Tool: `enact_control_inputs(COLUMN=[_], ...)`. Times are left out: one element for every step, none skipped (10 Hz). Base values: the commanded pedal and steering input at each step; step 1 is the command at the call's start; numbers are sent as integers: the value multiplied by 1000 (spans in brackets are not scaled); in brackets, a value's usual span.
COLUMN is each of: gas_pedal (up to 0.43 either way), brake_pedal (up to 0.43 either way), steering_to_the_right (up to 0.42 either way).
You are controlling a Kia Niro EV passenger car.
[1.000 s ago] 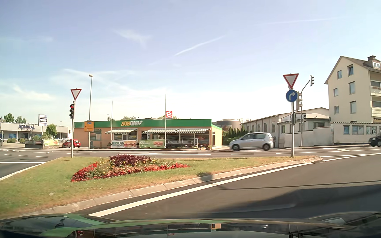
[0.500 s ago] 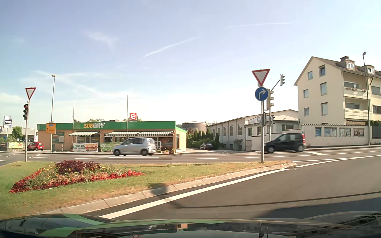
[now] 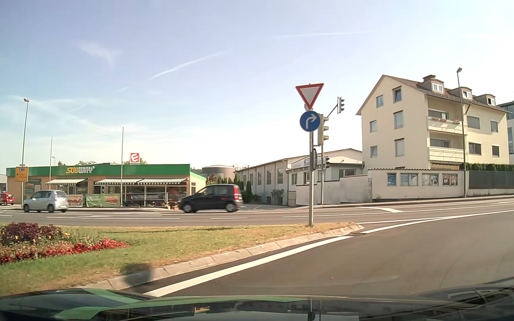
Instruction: Follow the waypoints while adhering to traffic rules and regulations
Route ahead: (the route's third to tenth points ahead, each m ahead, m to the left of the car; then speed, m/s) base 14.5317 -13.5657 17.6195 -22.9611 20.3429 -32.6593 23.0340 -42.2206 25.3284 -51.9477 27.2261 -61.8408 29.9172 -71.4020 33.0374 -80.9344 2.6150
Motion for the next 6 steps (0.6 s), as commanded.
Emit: enact_control_inputs(gas_pedal=[0, 0, 0, 0, 0, 0], brake_pedal=[73, 79, 104, 146, 159, 159], steering_to_the_right=[381, 383, 384, 386, 392, 398])
